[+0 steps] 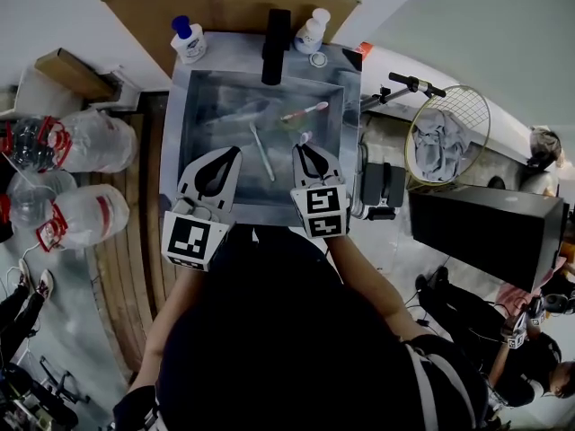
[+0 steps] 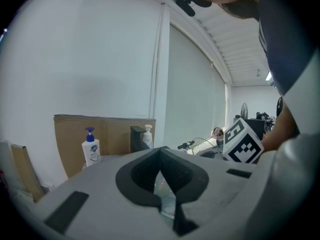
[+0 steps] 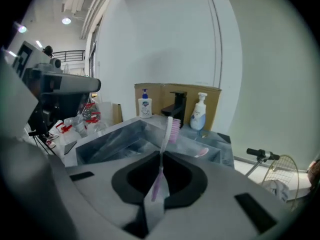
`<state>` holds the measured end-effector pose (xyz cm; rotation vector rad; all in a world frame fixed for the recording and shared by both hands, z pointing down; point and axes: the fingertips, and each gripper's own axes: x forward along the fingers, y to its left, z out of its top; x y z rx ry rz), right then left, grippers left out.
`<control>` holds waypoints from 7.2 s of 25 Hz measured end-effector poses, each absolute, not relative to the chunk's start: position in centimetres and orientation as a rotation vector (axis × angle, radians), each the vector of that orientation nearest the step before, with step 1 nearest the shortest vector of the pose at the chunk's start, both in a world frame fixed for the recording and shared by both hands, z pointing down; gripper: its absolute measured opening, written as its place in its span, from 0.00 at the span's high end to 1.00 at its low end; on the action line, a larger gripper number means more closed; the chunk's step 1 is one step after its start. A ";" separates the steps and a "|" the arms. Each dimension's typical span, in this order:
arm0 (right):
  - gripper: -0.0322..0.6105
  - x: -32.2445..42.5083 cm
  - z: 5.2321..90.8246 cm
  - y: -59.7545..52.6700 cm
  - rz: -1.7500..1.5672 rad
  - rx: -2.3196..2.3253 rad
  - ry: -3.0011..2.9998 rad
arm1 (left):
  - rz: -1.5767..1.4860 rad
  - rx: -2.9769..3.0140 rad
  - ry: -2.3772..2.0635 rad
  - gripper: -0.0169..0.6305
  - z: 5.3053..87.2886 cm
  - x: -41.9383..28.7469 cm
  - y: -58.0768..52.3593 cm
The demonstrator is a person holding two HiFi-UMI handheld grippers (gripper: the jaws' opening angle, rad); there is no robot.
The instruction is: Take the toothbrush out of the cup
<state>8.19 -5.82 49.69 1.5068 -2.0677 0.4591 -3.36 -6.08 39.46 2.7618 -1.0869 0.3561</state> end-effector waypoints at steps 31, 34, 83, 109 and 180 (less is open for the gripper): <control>0.88 -2.8 70.1 -9.0 1.077 0.843 -1.797 | 0.436 2.508 -1.415 0.94 41.3 -12.1 -7.1; 0.88 -3.1 70.9 -9.4 1.050 0.845 -1.762 | 0.444 2.498 -1.428 0.94 41.4 -12.4 -7.1; 0.79 15.1 59.7 -14.5 0.941 1.986 -1.871 | 0.463 2.655 -1.206 0.94 41.2 -6.6 -7.3; 0.87 15.1 53.9 -15.6 0.819 2.064 -2.042 | 0.443 2.655 -1.181 0.94 41.4 -5.6 -7.8; 0.89 11.7 49.2 -8.0 0.845 1.800 -2.064 | 0.272 2.724 -1.194 0.94 38.8 -5.9 -7.8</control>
